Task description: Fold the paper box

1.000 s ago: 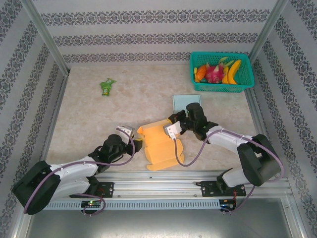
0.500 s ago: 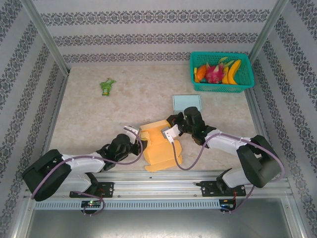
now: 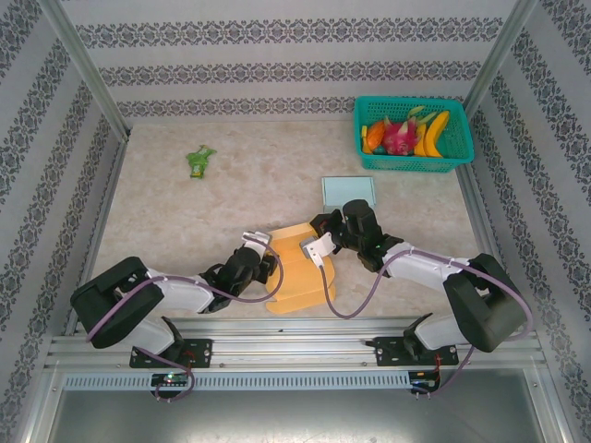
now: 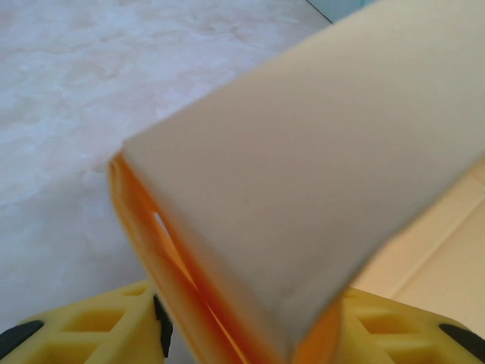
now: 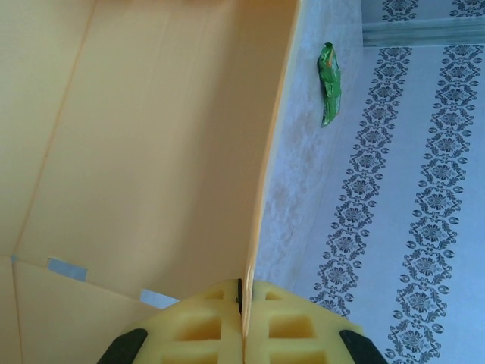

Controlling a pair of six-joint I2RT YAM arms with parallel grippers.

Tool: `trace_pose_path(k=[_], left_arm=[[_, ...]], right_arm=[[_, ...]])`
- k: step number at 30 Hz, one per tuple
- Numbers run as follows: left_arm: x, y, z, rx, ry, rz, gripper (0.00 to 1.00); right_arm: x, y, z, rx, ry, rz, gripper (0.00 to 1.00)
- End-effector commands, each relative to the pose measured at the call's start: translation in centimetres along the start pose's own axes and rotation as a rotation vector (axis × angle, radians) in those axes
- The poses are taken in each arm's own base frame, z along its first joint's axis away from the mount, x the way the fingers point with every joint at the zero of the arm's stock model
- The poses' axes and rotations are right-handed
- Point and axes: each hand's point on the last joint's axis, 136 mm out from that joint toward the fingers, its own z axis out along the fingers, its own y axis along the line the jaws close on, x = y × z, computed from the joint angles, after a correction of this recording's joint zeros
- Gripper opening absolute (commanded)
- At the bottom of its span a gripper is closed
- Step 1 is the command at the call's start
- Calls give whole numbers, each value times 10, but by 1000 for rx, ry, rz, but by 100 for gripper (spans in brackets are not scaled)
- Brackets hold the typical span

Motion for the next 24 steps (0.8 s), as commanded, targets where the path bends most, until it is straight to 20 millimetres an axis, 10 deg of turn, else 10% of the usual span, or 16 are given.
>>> trace_pose_path(k=[1,12,24], left_arm=[[-24,6,0,-69,-87,-1,49],[-16,70,-8,-480,-80,-75,22],[-15,115,-37,-841,-37,-88,19]], right_arm=[[-7,21,-1,-71,-14,10,0],[1,20,-1,-62,33,42,0],[14,21,-1,-67,79,93,0]])
